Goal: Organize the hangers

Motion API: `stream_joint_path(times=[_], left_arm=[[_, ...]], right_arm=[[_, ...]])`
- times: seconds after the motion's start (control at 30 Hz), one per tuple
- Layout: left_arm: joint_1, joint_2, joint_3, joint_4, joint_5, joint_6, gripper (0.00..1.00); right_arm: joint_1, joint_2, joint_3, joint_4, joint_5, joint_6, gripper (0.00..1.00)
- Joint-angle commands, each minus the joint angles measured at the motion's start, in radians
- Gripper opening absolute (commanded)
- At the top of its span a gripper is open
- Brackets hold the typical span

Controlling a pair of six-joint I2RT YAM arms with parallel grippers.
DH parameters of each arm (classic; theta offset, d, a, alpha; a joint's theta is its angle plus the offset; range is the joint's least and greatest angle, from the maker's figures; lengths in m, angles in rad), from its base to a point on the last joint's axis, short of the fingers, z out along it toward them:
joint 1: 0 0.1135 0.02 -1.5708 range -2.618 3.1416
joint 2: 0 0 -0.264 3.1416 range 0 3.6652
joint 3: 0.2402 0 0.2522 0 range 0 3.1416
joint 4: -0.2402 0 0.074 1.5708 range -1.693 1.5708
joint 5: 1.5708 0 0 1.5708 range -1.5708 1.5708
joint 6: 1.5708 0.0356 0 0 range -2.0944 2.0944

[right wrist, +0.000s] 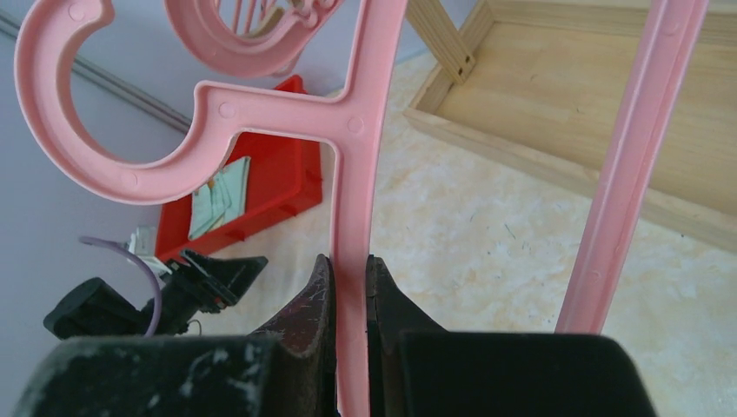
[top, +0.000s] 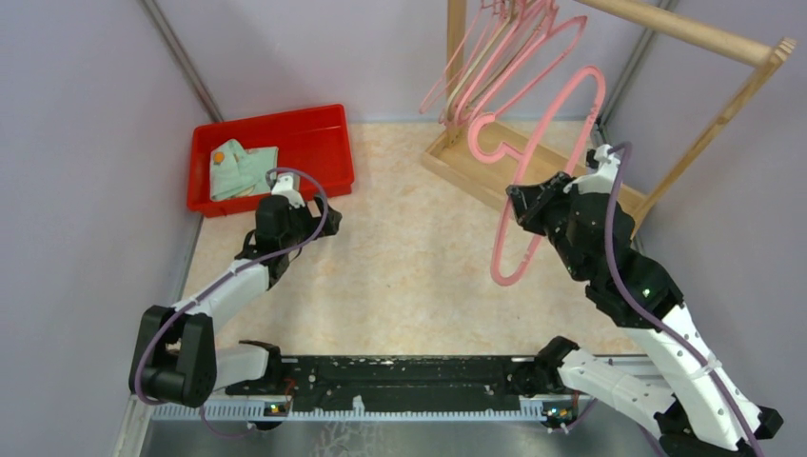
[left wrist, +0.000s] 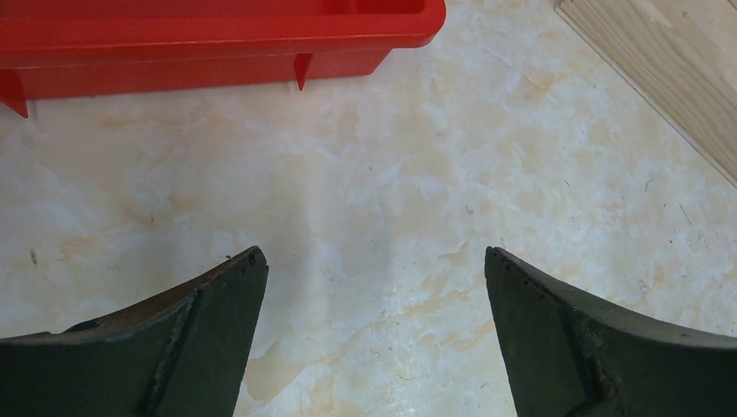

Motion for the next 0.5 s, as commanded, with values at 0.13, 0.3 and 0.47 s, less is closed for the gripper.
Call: stream_joint_path(times=[0.13,0.3,0.47], left_arm=[[-0.004,-0.010,0.010,0.013,0.016,0.018,1.00],[-0.004,-0.011,0.003,0.013,0.013,0.024,1.00],[-0.004,-0.003,-0.001,0.024,0.010,0.024,1.00]], right_arm=[[-0.016,0.027,0.058,0.189,0.076,-0.055,0.00],[-0.036,0.067,0.109,0.284,0.089,-0.092,0.00],[-0.096,0.123,0.202,0.293,0.071,-0.131,0.00]])
